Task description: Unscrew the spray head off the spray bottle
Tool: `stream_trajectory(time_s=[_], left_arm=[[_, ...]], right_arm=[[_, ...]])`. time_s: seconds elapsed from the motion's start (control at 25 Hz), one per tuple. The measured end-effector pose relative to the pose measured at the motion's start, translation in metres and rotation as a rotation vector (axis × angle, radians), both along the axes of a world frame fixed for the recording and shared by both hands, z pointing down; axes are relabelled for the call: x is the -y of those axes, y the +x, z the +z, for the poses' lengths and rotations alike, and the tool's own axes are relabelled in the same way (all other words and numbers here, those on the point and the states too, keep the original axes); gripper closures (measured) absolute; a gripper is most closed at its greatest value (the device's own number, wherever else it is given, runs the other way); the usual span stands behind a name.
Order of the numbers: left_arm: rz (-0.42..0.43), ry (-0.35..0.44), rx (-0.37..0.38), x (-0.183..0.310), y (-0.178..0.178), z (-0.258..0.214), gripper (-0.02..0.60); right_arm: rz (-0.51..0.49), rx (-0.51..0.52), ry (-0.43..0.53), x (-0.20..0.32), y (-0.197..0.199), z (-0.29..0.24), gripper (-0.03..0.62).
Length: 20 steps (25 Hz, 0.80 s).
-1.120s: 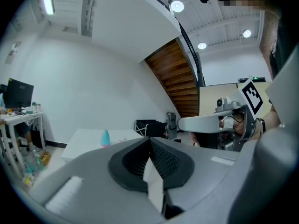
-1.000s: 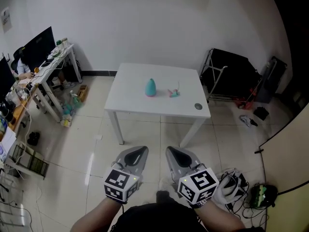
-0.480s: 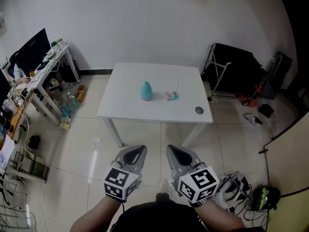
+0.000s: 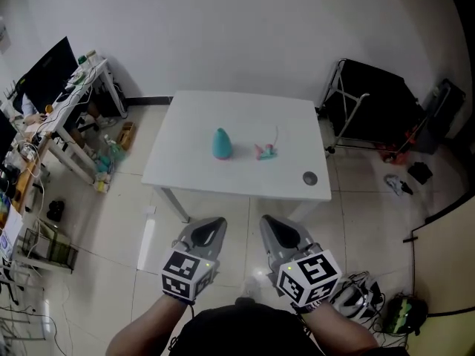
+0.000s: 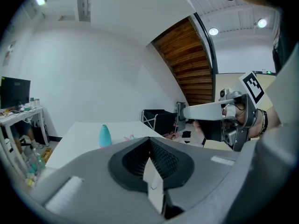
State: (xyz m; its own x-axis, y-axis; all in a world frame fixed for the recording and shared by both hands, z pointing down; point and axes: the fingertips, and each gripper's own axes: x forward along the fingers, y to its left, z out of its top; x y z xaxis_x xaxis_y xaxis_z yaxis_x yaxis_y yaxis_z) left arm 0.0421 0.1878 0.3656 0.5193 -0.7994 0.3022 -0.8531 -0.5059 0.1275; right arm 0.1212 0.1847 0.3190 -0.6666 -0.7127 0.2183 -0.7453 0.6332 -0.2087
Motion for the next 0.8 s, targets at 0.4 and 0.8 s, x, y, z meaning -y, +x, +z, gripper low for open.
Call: stream_trajectory(time_s=[0.4, 0.8], left_arm=[[-0.052, -0.013, 0.024, 0.041, 0.020, 0.006, 0.568], [-0.064, -0.018, 0.039, 0.055, 0.024, 0.011, 0.568]], right_arm=[[-0.054, -0.004, -0.012, 0.043, 0.023, 0.006, 0.602], [-0.053, -0.007, -0.016, 0.055, 0.032, 0.011, 0.603]])
